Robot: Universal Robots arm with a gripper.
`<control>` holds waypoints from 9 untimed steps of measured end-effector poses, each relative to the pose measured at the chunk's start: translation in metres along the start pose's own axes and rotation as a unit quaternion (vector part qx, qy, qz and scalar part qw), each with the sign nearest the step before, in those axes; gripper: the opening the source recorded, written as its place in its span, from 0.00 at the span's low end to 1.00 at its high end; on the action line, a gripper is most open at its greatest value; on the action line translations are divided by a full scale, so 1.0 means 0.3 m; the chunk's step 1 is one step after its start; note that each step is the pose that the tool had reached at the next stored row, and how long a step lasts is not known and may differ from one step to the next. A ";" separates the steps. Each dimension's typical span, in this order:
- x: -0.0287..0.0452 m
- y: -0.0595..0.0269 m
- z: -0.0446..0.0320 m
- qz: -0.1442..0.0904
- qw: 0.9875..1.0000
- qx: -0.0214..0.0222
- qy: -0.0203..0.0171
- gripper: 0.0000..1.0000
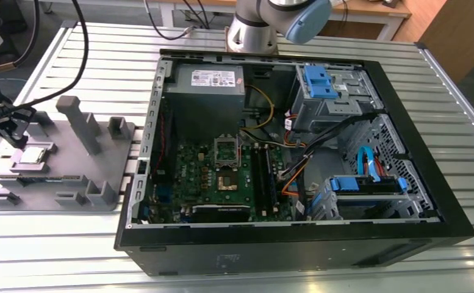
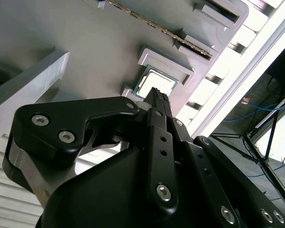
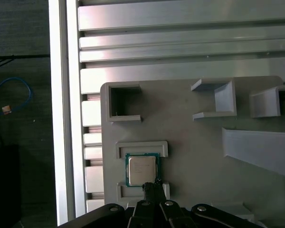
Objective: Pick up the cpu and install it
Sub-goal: 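Pick up the cpu and move it towards the insertion slot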
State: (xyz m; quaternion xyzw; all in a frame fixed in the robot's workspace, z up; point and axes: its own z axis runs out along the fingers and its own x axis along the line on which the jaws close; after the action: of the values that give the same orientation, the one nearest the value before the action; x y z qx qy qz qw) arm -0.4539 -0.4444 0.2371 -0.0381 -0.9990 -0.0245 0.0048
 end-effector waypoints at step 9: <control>0.000 0.000 0.001 0.000 1.000 0.000 0.000 0.11</control>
State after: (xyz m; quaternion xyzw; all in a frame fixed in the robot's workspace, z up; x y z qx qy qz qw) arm -0.4538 -0.4444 0.2367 -0.0381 -0.9990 -0.0245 0.0048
